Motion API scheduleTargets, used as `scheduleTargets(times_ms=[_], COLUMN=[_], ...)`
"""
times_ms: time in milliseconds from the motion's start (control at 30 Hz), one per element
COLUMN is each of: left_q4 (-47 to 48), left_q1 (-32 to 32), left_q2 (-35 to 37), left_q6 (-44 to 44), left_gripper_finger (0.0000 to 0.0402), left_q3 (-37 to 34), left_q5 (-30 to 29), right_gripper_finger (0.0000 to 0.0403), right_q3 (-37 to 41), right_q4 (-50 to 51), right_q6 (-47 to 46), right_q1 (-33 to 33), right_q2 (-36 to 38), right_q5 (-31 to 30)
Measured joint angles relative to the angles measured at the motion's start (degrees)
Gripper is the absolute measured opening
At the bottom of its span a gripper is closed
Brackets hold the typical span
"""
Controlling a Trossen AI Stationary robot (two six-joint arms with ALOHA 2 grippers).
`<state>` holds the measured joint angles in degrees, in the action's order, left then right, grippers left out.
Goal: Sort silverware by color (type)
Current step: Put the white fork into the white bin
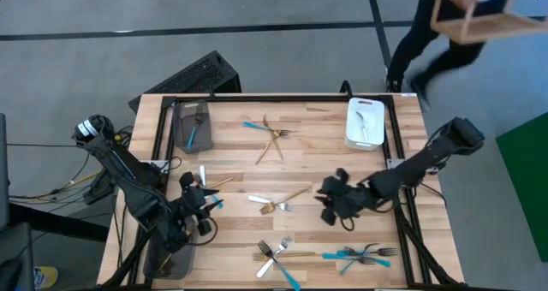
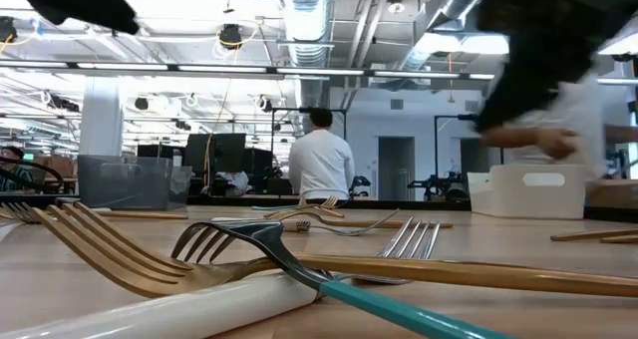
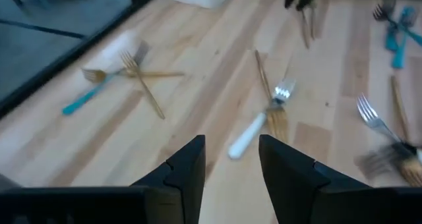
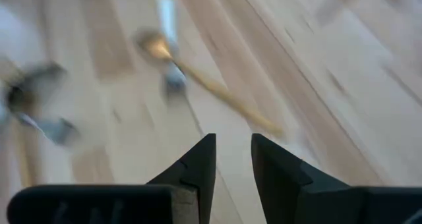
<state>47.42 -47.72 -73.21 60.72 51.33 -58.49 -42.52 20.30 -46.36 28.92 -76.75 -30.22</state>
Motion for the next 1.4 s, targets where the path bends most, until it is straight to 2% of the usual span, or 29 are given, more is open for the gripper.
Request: scheduleTargets(times_ms=[100,233,400,500,600,700,767,933,1000,1100,1200,1300,1400], left_q4=[-0.5,-0.5,-0.7,-0.9,-1.3,-2.3,-3.2,-8.6,-12.0,-17.4,-22.7,-27.1,-28.6], left_q1=[1.5,3.5,5.4,6.4,7.1,8.1,9.2,13.2,14.1,14.5,14.5,14.9,16.0], left_q2=[0.0,0.0,0.0,0.0,0.0,0.0,0.0,0.0,0.0,0.0,0.0,0.0,0.0], left_q6=[-2.1,-2.7,-2.7,-2.7,-2.6,-2.6,-2.6,-2.5,-2.6,-2.8,-3.9,-3.3,-4.7], left_gripper_finger=[0.013,0.013,0.013,0.013,0.013,0.013,0.013,0.013,0.013,0.013,0.013,0.013,0.013], left_q3=[0.0,0.0,0.0,0.0,-0.2,-1.4,-2.4,-6.2,-8.4,-11.4,-14.3,-16.2,-16.6], left_q5=[-0.2,1.5,3.4,3.3,0.2,-2.9,-1.9,12.2,14.9,14.3,6.6,-0.8,2.3], right_gripper_finger=[0.0121,0.0121,0.0121,0.0121,0.0121,0.0121,0.012,0.012,0.012,0.012,0.012,0.012,0.012], right_q3=[0.0,0.0,0.0,0.0,0.0,0.0,0.0,0.0,0.0,0.0,0.0,0.0,0.0], right_q4=[12.0,20.3,28.1,34.6,38.1,40.3,40.1,34.7,30.3,24.9,20.2,13.0,4.8], right_q6=[-9.9,-17.7,-19.2,-19.4,-19.2,-19.2,-19.5,-21.6,-21.7,-22.3,-19.6,-16.5,-14.6], right_q1=[3.8,8.4,12.1,14.3,16.3,17.6,18.0,17.5,17.6,18.3,18.4,15.5,11.6], right_q2=[2.7,5.1,6.9,7.0,7.0,7.0,7.0,7.0,7.0,5.7,3.5,1.0,-1.8], right_q5=[0.4,3.3,7.2,12.7,16.7,16.7,16.2,16.3,16.3,12.9,4.7,-3.0,-3.2])
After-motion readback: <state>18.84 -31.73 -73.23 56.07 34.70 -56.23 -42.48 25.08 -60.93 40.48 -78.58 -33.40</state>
